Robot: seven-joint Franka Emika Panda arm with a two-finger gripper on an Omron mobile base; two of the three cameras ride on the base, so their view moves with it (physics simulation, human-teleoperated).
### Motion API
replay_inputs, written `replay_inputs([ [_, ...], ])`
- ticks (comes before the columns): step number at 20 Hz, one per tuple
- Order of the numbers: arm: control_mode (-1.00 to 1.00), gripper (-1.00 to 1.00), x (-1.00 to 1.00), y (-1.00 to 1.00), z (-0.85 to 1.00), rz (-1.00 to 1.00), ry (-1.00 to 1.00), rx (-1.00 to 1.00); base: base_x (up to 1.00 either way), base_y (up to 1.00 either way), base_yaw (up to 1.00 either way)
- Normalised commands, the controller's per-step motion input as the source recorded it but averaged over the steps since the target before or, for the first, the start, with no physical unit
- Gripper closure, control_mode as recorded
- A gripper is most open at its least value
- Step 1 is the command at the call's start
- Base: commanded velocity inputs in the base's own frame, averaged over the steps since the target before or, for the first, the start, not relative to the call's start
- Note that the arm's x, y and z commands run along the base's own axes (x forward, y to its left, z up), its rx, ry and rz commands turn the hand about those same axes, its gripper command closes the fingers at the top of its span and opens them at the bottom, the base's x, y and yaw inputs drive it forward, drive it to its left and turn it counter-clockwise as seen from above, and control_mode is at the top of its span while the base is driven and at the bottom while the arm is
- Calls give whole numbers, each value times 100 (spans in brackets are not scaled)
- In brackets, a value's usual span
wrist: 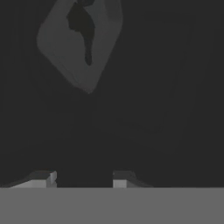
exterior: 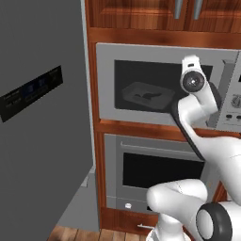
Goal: Place the tupperware containing the chicken drumstick and garlic meal in the microwave. Close the microwave door and press the start button to reheat the meal.
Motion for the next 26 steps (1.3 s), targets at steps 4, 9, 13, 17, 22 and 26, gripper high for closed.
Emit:
replay_inputs([
  [4, -100, -100, -81, -3, 7, 0, 4, 5, 0, 0, 0],
  [9, -100, -100, -91, 1, 36, 0, 0, 12, 0, 0, 0],
  [13, -100, -100, -95, -6, 26, 8, 5, 24, 0, 0, 0],
  [17, -100, -100, -100, -26, 0, 22, 2, 25, 0, 0, 0],
  [22, -100, -100, -89, -48, -20, 27, -5, 26, 0, 0, 0],
  [26, -100, -100, -66, -63, -31, 24, -13, 17, 0, 0, 0],
])
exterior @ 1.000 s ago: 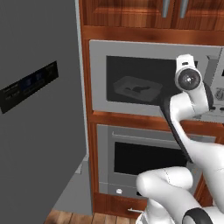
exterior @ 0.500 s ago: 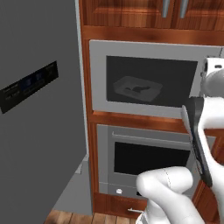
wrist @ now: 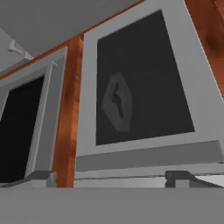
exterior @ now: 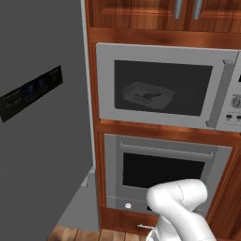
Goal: Place the tupperware containing the chicken drumstick and garlic meal in the microwave. Close the microwave door and press the start button to reheat the meal.
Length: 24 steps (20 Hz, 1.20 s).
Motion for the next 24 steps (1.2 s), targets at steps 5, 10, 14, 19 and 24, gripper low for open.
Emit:
replay_inputs([
  [5, -100, -100, -38, -32, -21, 18, -6, 5, 0, 0, 0],
  [10, -100, 100, -4, 0, -27, 17, 0, 0, 0, 0, 0],
  [14, -100, 100, 4, 1, -16, 10, 0, 0, 0, 0, 0],
  [19, -100, 100, 25, 0, -5, 0, -1, 1, 0, 0, 0],
  [24, -100, 100, 41, -4, -16, 0, 0, 0, 0, 0, 0],
])
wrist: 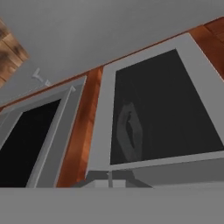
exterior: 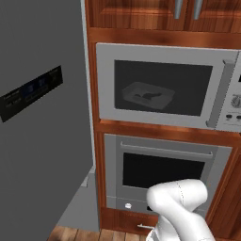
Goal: Place the tupperware containing the chicken drumstick and garlic meal in the microwave. Close the microwave door and press the start button to reheat the meal.
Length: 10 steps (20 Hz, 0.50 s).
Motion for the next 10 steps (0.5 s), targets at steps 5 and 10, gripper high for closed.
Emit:
replay_inputs([
  [5, -100, 100, 32, -20, -17, -1, -2, 0, 0, 0, 0],
  [10, -100, 100, 22, -21, -20, -3, -2, 0, 0, 0, 0],
])
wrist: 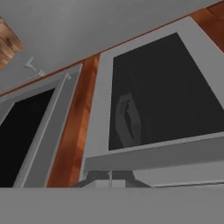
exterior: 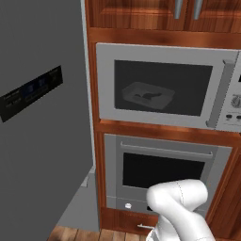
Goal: Place the tupperware containing the chicken drumstick and garlic meal in the microwave. Close the microwave door and press the start button to reheat the meal.
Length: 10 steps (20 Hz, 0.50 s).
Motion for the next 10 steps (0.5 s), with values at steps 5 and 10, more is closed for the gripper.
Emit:
replay_inputs([
  [5, -100, 100, 19, -13, -29, -6, -5, 0, 0, 0, 0],
  [10, -100, 100, 30, -4, -24, -8, -5, -1, 0, 0, 0],
])
